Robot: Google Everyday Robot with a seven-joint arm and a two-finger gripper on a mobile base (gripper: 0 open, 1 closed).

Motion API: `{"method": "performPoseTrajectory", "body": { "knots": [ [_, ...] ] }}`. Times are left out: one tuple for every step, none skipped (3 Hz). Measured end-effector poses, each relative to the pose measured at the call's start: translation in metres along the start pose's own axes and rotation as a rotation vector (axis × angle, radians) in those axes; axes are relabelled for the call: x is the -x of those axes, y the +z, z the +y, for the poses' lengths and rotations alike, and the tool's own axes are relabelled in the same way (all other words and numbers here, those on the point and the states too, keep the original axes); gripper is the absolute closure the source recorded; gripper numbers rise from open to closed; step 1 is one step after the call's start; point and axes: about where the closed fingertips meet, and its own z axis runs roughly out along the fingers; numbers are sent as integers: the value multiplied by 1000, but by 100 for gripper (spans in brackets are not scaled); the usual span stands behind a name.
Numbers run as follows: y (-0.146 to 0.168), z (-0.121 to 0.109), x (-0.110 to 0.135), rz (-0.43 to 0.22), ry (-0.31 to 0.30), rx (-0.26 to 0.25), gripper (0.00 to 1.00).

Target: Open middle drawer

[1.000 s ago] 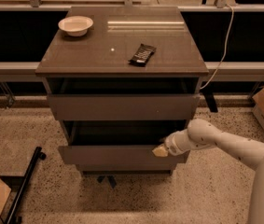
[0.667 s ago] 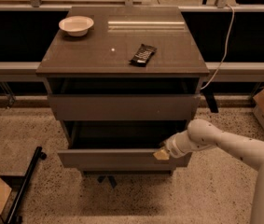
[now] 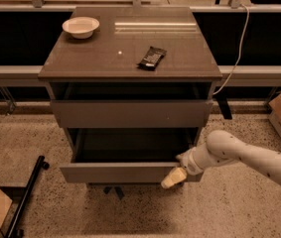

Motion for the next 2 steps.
{"method": "performPoseTrajectory", "body": {
  "knots": [
    [-21,26,-32,33,59,40,0],
    [-21,27,-33,33,61,40,0]
  ]
}}
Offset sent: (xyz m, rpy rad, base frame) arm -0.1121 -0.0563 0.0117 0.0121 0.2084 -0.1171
